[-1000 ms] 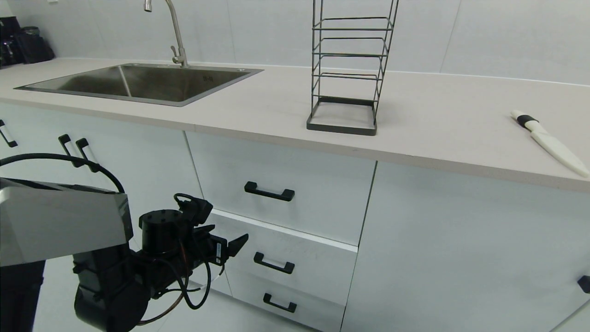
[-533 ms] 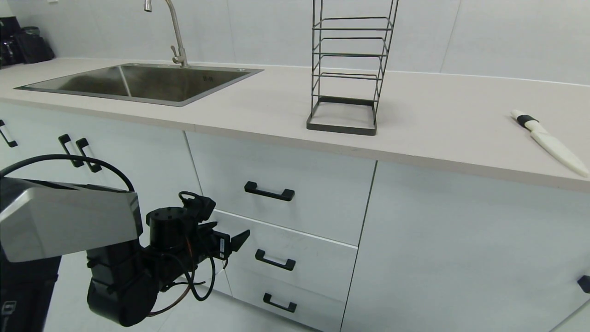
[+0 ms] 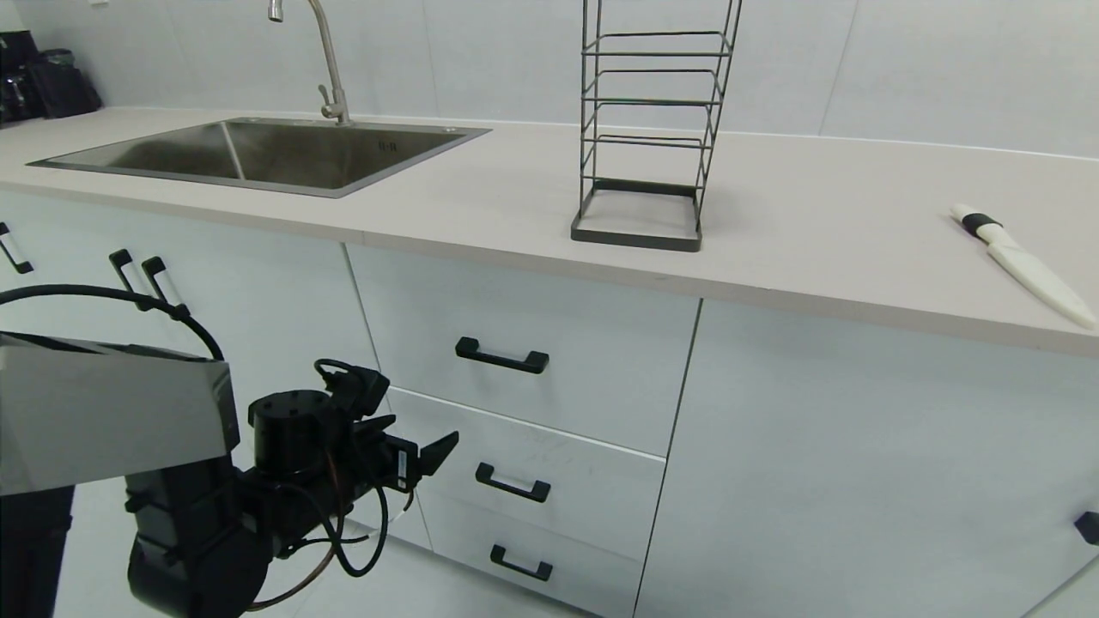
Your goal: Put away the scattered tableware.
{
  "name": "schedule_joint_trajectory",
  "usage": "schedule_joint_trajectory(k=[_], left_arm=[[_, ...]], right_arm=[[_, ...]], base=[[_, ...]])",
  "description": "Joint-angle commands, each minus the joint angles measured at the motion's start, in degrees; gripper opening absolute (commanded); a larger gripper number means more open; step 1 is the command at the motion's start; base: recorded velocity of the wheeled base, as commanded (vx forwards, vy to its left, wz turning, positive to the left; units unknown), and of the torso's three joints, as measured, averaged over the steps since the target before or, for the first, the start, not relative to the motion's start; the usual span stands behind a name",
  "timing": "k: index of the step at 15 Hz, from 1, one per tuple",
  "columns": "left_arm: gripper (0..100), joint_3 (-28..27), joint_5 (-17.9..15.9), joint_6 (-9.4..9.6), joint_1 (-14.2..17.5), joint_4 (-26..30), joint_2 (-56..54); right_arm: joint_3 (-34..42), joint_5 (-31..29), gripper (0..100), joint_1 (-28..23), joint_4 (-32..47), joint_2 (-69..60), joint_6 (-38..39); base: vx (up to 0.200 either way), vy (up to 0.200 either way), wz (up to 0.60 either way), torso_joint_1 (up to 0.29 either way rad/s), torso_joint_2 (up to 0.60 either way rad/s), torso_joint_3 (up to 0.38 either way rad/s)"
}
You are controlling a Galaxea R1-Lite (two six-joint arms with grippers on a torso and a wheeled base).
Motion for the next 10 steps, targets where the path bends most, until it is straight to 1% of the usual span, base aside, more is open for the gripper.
schedule_joint_trajectory(k=[1, 3, 7, 8, 9, 10], left_arm=[[100, 4.2, 0.0, -0.07, 0.0, 0.4, -7.9], [100, 7.4, 0.0, -0.07, 0.0, 0.6, -13.3], [100, 16.0, -0.3, -0.15, 0.1, 0.8, -24.4], [100, 16.9, -0.3, -0.24, 0.2, 0.8, -25.5], [100, 19.6, -0.3, -0.51, 1.1, 0.9, -28.7], [100, 20.7, -0.2, -0.59, 1.4, 1.6, -30.9]], right_arm=[[0.0, 0.0, 100, 0.0, 0.0, 0.1, 0.0], [0.0, 0.0, 100, 0.0, 0.0, 0.1, 0.0], [0.0, 0.0, 100, 0.0, 0.0, 0.1, 0.0], [0.0, 0.0, 100, 0.0, 0.0, 0.1, 0.0], [0.0, 0.0, 100, 0.0, 0.0, 0.1, 0.0], [0.0, 0.0, 100, 0.0, 0.0, 0.1, 0.0]], base=[[0.0, 0.0, 0.0, 0.0, 0.0, 0.0], [0.0, 0.0, 0.0, 0.0, 0.0, 0.0], [0.0, 0.0, 0.0, 0.0, 0.0, 0.0], [0.0, 0.0, 0.0, 0.0, 0.0, 0.0], [0.0, 0.0, 0.0, 0.0, 0.0, 0.0], [0.0, 0.0, 0.0, 0.0, 0.0, 0.0]])
